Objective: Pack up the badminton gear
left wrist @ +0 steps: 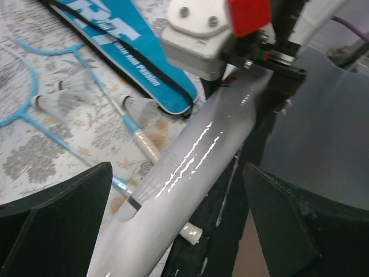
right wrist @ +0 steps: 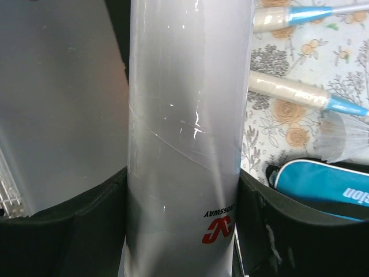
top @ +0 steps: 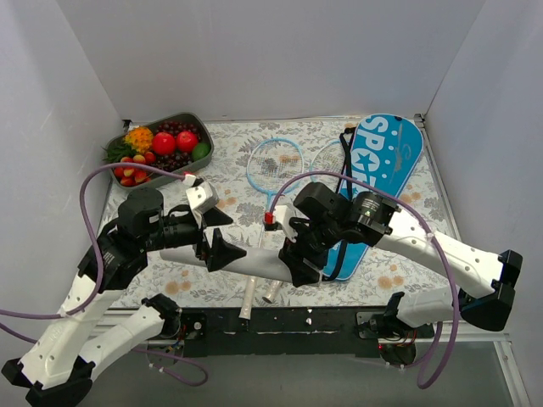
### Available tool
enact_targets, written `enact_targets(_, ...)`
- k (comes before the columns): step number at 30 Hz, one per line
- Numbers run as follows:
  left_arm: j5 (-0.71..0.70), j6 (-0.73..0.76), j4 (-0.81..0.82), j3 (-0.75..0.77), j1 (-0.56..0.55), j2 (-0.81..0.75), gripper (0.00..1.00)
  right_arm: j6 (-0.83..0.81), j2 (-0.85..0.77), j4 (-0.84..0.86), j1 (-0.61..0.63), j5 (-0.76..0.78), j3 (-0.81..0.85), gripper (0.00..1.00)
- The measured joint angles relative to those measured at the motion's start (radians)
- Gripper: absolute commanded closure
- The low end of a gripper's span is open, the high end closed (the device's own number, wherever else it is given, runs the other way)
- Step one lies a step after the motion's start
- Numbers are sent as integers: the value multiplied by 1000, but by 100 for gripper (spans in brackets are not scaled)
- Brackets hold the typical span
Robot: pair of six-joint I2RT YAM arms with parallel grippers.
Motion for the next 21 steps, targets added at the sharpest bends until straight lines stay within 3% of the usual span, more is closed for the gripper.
enact_targets(8, 179, -5, 7, -13, -114, 28, 2, -27, -71, 1, 0, -142, -31, 99)
enact_targets(21, 185, 3, 18, -16, -233, 119, 2, -55, -31, -27, 0, -233, 90, 99)
